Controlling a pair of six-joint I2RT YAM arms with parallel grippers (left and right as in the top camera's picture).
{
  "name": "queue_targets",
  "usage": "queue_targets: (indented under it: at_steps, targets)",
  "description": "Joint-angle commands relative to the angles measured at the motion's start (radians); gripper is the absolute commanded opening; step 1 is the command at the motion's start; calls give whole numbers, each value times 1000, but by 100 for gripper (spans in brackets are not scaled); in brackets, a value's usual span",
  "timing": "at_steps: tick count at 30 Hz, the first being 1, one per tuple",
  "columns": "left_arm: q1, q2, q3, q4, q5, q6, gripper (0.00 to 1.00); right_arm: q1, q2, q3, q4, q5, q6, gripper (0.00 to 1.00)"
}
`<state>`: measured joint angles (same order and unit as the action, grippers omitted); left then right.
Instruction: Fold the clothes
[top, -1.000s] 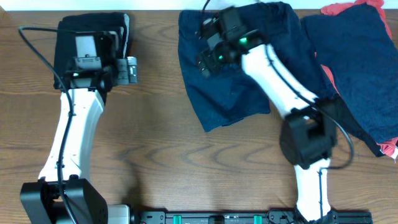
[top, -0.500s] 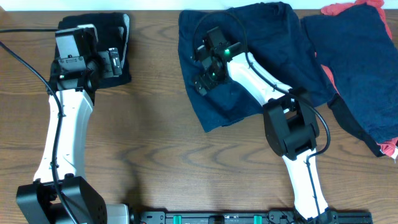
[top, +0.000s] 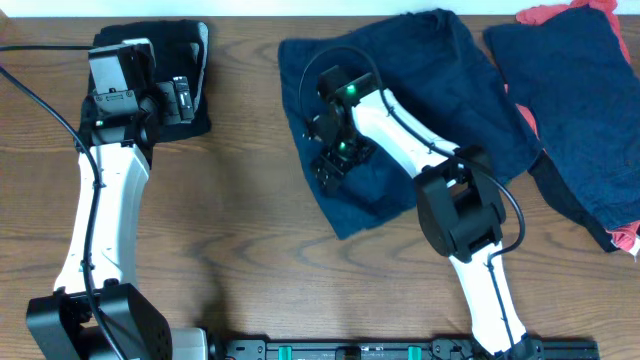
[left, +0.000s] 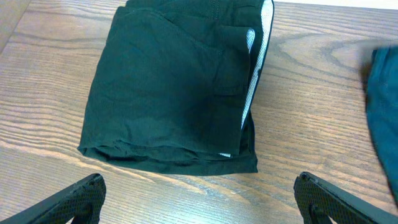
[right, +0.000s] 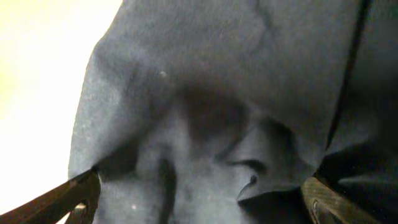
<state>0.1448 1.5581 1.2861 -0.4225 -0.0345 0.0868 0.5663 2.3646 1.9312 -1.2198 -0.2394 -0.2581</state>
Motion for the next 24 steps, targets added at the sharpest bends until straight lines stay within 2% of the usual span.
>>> queue_targets:
  at_steps: [1,5,10,12,16,19,24]
  targets:
    - [3,10,2,-10,-19,14,98,47,14,-12,-79,-55,-13,99]
    - [3,10,2,-50,-19,13,98,82,9,-12,-171,-108,-12,99]
    - [3,10,2,-116,3,10,98,66,-77,-10,-150,-184,55,99]
    - [3,10,2,-134,33,10,98,31,-139,-6,-130,-184,93,99]
    - [0,12,-3,-126,212,12,98,-74,-280,-5,-79,-182,151,99]
    - [-26,40,-6,-87,361,128,98,-163,-374,-5,-31,-176,160,99]
    - [-111,159,14,-20,364,129,98,-273,-457,-5,-4,-167,159,99]
